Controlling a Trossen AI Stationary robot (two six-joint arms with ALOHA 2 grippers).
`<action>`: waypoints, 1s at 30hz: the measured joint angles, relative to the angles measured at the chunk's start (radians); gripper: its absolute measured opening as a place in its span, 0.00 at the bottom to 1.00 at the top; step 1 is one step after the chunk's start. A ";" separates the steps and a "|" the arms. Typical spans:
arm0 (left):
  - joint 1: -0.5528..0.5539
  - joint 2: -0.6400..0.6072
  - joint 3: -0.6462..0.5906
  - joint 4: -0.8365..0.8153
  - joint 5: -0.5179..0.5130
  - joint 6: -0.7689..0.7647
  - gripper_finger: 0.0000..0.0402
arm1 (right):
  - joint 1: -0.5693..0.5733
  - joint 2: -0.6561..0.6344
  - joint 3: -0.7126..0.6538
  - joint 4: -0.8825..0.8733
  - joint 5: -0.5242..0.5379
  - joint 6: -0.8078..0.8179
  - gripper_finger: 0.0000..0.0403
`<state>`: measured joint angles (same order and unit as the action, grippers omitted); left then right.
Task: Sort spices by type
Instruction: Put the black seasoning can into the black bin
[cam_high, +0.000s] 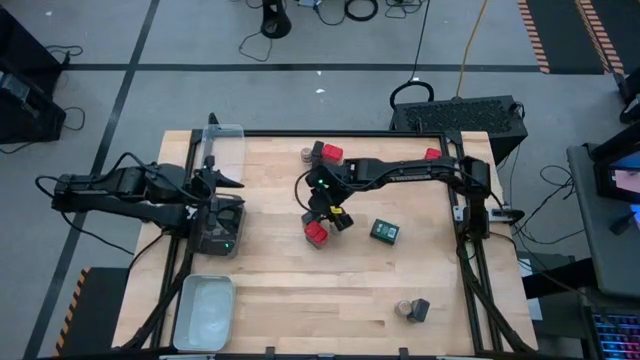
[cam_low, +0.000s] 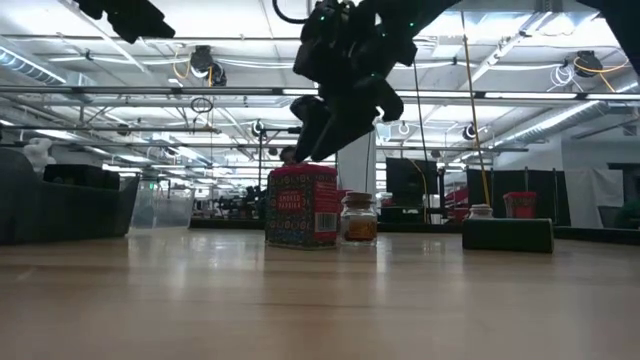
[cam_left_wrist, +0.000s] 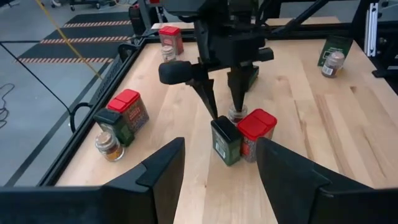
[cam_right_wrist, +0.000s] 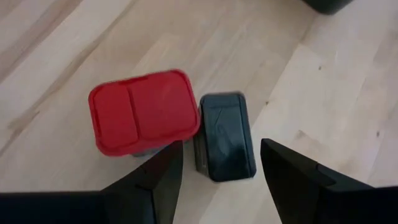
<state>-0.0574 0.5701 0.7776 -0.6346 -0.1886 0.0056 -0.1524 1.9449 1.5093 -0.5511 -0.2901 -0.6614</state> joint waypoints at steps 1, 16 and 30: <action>0.000 0.000 0.000 0.000 0.000 0.000 0.51 | 0.000 0.003 0.000 0.016 0.000 -0.005 0.49; 0.000 0.000 0.000 -0.002 0.000 0.001 0.51 | -0.003 0.053 0.000 0.050 0.004 -0.014 0.49; 0.000 0.000 0.000 -0.003 0.000 0.001 0.51 | -0.005 0.057 0.000 0.047 0.007 -0.029 0.49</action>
<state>-0.0574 0.5705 0.7780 -0.6371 -0.1883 0.0063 -0.1576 2.0021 1.5093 -0.5045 -0.2832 -0.6900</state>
